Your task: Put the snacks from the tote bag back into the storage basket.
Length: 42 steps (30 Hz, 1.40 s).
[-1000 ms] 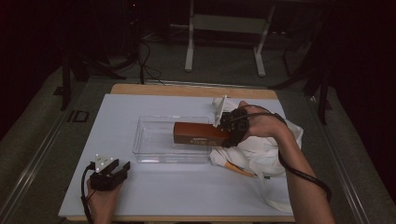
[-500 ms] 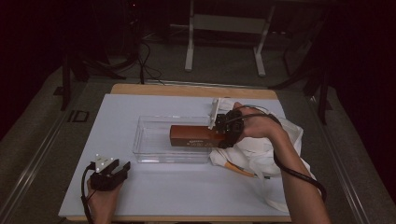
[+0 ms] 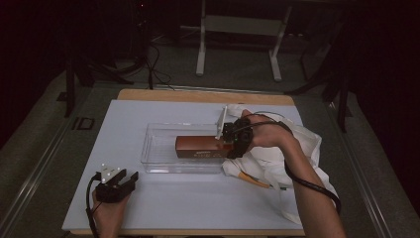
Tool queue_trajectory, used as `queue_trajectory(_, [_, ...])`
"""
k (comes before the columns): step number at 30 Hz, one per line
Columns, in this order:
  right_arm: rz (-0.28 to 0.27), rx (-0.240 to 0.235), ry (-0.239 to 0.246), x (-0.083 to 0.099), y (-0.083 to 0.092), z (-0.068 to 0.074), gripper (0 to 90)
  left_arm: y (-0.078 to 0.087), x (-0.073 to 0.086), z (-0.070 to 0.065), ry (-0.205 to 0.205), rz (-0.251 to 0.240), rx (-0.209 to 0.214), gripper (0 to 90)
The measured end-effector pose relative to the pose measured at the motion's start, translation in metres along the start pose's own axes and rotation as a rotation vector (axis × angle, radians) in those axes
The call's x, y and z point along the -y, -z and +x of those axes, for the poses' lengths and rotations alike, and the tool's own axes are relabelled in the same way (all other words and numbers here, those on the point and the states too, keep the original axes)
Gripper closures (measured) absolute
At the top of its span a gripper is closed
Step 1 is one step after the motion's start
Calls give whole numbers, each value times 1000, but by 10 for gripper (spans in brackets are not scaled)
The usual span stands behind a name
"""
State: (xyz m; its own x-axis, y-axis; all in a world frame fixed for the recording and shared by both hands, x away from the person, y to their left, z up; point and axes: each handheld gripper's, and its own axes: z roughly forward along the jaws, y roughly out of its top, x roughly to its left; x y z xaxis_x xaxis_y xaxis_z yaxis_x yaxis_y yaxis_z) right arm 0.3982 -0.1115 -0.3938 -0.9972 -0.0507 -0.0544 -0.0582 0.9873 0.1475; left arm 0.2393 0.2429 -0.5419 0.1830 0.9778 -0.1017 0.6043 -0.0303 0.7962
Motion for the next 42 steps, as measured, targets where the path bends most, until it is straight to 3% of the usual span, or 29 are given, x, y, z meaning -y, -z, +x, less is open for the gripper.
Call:
queue_trajectory(23, [40,8,40,-20,-17,2,431,0,0,0,3,-2,-4,520])
queue_trajectory(42, [12,-5,48,-35,-28,2,424,0,0,0,2,0,-3,519])
